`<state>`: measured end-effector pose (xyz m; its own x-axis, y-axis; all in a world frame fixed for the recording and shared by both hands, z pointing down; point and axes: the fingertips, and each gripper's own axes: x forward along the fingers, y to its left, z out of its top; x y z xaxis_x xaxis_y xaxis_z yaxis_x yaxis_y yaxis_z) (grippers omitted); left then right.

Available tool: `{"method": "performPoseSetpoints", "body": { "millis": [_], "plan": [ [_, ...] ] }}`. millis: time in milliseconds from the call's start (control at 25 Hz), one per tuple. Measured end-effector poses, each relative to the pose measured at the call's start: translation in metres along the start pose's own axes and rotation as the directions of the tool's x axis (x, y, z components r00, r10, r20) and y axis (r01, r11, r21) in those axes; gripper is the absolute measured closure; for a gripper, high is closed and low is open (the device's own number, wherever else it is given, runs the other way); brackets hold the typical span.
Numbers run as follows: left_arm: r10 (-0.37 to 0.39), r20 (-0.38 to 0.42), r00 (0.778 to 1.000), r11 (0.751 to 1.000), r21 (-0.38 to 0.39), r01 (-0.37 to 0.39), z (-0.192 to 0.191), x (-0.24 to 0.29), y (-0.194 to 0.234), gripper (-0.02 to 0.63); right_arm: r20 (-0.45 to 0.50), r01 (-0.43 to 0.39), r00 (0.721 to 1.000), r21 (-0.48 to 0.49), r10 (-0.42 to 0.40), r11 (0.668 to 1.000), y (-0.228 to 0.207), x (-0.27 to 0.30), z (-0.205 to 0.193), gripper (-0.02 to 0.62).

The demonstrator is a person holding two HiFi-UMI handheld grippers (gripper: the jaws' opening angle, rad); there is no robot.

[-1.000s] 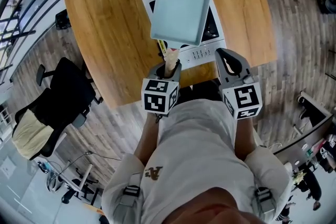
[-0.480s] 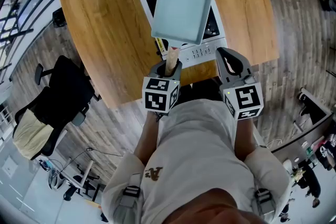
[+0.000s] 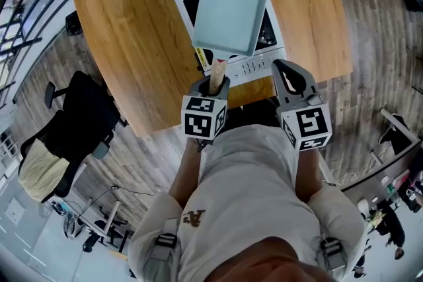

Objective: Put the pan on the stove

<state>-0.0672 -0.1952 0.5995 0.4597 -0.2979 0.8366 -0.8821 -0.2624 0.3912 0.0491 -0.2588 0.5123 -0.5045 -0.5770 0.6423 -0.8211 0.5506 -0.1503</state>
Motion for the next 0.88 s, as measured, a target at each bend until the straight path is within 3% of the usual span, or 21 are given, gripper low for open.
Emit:
{"method": "performPoseSetpoints", "body": {
  "millis": [880],
  "plan": [
    [-0.011,-0.012,1.000,1.000,0.015,0.011,-0.001,0.018,-0.006,0.499,-0.008,0.002,1.000,-0.002,-0.002,1.000,-0.003,0.001,0.000,0.574]
  ]
}}
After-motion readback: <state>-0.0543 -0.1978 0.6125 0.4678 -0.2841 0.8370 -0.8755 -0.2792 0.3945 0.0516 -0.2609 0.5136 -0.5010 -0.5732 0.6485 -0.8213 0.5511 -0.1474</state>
